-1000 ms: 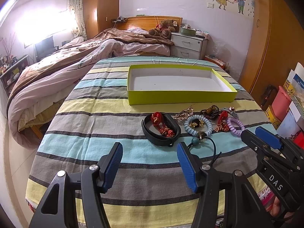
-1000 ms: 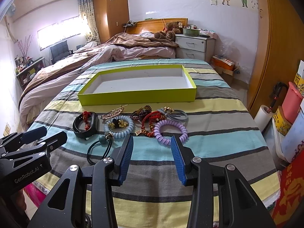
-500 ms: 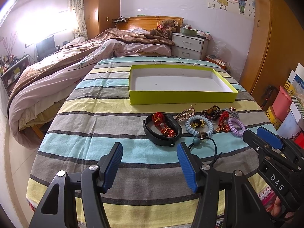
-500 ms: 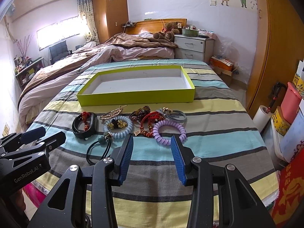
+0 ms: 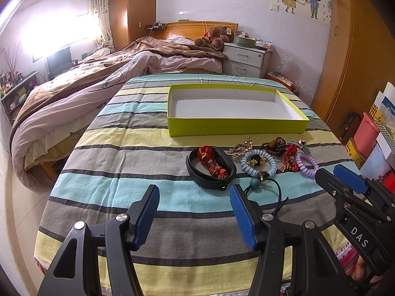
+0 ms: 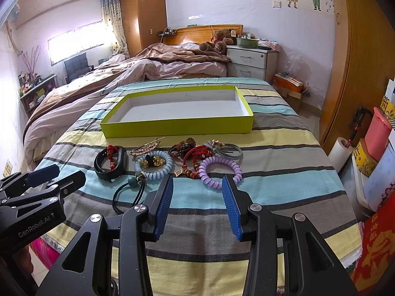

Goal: Organize jewelry

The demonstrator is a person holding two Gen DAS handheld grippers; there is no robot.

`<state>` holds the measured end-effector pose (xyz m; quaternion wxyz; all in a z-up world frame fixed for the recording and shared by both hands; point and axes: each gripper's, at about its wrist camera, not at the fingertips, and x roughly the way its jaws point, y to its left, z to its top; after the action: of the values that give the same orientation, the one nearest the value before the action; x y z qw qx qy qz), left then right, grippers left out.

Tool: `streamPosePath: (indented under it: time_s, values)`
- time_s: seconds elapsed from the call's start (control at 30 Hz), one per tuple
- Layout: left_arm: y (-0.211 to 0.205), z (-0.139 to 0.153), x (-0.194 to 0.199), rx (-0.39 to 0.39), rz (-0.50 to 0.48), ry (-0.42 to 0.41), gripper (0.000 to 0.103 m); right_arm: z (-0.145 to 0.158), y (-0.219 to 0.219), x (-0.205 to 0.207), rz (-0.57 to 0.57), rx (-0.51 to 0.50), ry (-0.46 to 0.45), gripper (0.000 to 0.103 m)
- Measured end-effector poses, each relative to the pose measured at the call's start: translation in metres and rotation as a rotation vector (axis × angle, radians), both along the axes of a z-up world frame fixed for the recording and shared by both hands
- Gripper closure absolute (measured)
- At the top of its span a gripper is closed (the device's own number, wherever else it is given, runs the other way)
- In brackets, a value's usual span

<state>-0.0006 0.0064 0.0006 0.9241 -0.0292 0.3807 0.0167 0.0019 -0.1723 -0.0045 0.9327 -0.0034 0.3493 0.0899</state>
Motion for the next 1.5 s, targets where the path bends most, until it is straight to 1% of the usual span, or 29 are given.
streamPosePath:
  time_s: [1.27,1.33,1.4,1.5]
  values:
    - [-0.001,0.0,-0.001,-0.003,-0.005,0.002,0.044,0.001,0.001,-0.001,0.005,-0.001,-0.004,0.061]
    - [0.001,0.0,-0.001,-0.015,-0.02,0.01,0.044,0.002,0.0,-0.002,0.02,0.024,-0.002,0.061]
    - [0.006,0.001,0.001,-0.046,-0.036,0.014,0.044,0.001,-0.002,-0.002,0.063,0.078,0.009,0.061]
    - [0.016,0.002,0.004,-0.088,-0.032,0.016,0.044,-0.006,0.001,0.004,0.119,0.117,0.066,0.061]
